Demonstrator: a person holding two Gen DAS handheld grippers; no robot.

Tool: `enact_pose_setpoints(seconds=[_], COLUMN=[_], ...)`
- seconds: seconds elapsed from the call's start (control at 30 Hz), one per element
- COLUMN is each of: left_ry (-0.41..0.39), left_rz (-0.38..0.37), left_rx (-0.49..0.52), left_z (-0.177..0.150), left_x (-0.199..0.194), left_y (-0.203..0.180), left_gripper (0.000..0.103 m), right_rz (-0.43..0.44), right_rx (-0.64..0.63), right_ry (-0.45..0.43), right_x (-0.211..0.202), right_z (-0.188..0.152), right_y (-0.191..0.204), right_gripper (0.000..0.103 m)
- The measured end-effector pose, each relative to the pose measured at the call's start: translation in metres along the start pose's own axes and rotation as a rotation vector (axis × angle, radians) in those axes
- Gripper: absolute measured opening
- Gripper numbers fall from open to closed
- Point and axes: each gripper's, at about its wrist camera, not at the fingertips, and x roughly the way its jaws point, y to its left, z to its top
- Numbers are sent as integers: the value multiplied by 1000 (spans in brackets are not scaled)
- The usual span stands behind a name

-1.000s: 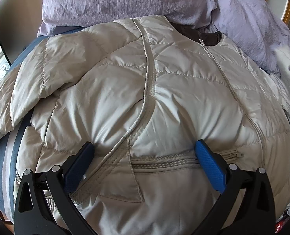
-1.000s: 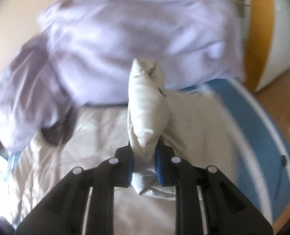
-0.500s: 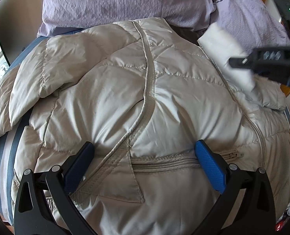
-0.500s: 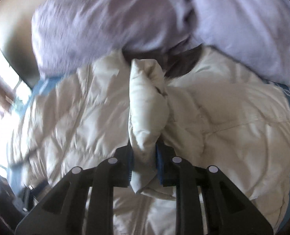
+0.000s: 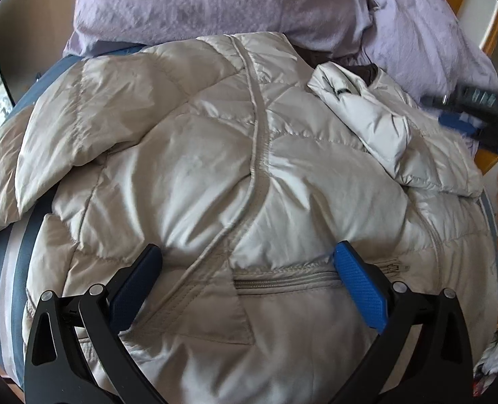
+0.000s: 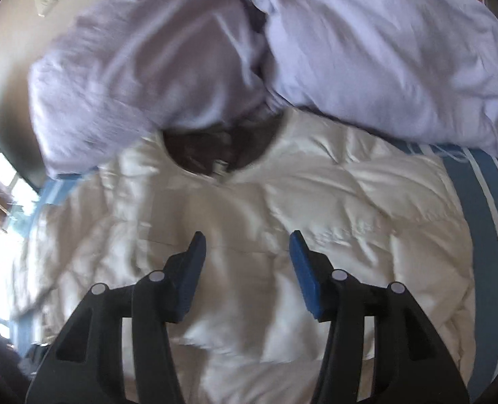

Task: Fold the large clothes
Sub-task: 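Reach the left gripper to the other sleeve cuff and close on it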

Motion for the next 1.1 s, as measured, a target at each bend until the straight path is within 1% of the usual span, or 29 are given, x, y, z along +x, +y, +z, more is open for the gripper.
enact_pose_setpoints(seconds=[0.1,0.2,0.27,0.37,0.47,0.63,0.77,0.9,1.0,1.1], left_ry=[-5,-28,-46,-73,-93,-110,-116,-116,-119,-120], left_rz=[-3,12,22,48,84,142,185,229,260,291], left_rx=[-40,-87,-114,-149,-185,-241,-288,-369,-433,-521], left_z=[4,9,12,15,17,17,14,7,1,-8], left_x=[-6,-14,-21,-30,-40,-51,-57,-65,-71,-81], left_y=[10,26,35,49,66,93,116,147,171,200], left_gripper=[102,102,102,102,102,102,102,102,102,102], right_rz=[-35,-46,-55,-74,-92,-105,-135,-185,-187,-183], right_rx=[-19,-30,-45,-64,-57,-9,-21,-80,-88,-90], right_ry=[41,59,63,72,74,89,93,44,14,-3], right_x=[16,27,32,40,45,55,63,70,70,68], right_z=[-7,-16,-19,-23,-25,-20,-18,-26,-29,-31], right_y=[4,13,22,34,39,42,47,55,55,54], right_gripper=[53,62,70,77,82,87,89,91,91,92])
